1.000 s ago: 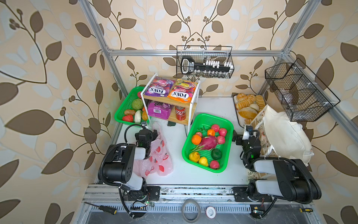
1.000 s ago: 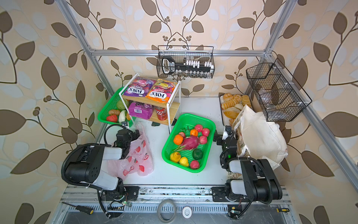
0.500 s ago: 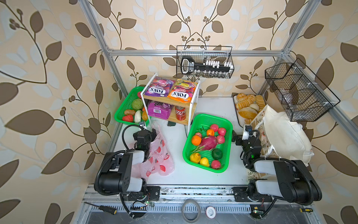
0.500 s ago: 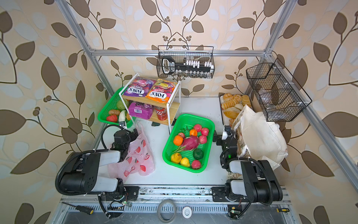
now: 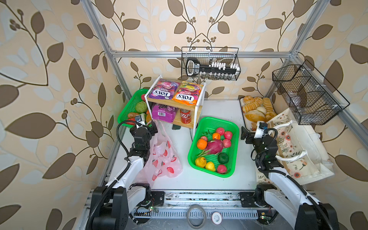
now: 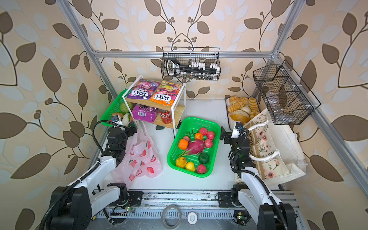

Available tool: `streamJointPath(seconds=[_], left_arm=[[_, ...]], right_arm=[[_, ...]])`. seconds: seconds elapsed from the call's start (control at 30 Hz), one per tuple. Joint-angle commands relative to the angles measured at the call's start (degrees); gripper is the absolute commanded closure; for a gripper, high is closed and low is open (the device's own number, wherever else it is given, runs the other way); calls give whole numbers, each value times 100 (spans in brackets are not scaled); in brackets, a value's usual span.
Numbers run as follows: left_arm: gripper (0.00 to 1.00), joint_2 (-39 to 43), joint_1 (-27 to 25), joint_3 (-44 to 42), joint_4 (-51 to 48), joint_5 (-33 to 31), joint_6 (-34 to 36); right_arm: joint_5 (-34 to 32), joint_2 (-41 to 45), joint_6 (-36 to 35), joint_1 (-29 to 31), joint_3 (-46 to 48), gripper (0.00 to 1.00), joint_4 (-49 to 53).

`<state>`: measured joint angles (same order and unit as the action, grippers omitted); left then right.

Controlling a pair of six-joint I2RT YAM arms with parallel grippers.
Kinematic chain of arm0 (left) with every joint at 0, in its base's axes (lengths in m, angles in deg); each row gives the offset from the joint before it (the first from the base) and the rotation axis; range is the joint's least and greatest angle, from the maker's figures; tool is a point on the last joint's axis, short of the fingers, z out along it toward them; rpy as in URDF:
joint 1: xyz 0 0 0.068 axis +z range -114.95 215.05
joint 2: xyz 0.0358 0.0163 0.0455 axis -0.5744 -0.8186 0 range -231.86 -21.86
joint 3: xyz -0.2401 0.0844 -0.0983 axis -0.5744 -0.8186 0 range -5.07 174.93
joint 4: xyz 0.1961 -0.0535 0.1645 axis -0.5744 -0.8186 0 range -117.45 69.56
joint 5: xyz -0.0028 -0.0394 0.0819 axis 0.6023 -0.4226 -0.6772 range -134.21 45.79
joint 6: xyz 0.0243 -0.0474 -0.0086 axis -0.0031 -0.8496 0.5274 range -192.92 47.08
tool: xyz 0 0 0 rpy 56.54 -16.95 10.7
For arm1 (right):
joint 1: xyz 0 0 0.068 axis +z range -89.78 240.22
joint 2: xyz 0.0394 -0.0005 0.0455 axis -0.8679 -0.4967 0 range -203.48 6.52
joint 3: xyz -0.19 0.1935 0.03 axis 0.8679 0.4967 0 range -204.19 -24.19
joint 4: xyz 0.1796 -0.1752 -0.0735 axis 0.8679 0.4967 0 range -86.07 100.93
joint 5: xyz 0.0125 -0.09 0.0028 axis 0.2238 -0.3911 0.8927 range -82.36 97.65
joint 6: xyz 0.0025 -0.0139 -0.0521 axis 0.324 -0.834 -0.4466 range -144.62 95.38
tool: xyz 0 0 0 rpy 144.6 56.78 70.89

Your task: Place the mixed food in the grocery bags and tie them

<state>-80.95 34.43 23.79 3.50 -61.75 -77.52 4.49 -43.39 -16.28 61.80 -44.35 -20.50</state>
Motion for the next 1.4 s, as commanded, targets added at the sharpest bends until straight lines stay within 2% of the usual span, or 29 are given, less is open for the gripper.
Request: streamJointPath(seconds=[0.0, 0.1, 0.2, 0.37, 0.43, 0.57, 0.67, 0.77, 0.87, 0.97, 1.07, 1.13, 1.23, 1.37], left_arm=[[1, 443, 80, 643, -945, -566, -344], [1, 707, 76, 1257, -2002, -573, -276], [1, 875, 75, 1749, -2978, -651, -450], [1, 1135, 71, 2080, -3857, -126, -414], [1, 1235, 71, 2305, -4370, 375, -551], [1, 1542, 71, 2627, -5210, 1546, -865], [1, 1736, 58, 2740, -5700, 2566, -1129], [1, 1743, 5, 2707, -5960, 3514, -1635], [1, 1790, -66, 2362, -5849, 4433, -2242], [1, 1927, -227, 2036, -5794, 4808, -2485], [1, 2069, -406, 1775, -5915, 4861, -2602], [1, 2124, -501, 1641, -6038, 4875, -2664], [1, 2206, -612, 1435, -6185, 4927, -2783], [1, 2336, -639, 1139, -6314, 4794, -2967]], right_arm=[[463, 415, 1012, -62, -620, 0, 1464], [1910, 606, 1157, -202, -1026, 0, 2015], [2740, 606, 1341, -194, -1245, 0, 2226], [3442, 382, 1401, 6, -1583, 0, 2680], [3533, 377, 1329, 228, -1720, 0, 2990], [3413, 575, 1394, 886, -1819, 0, 3413], [2803, 843, 1526, 1613, -1797, 0, 3909], [2493, 1071, 1669, 2531, -1713, 0, 4384], [2150, 1128, 2104, 3714, -1593, 0, 4646], [1731, 993, 2553, 5054, -1479, 0, 4500], [1189, 594, 2768, 6314, -1536, 0, 4331], [978, 228, 2838, 6869, -1612, 0, 4246], [957, -366, 2935, 7252, -1688, 0, 4065], [776, -801, 3030, 7286, -1622, 0, 3855]])
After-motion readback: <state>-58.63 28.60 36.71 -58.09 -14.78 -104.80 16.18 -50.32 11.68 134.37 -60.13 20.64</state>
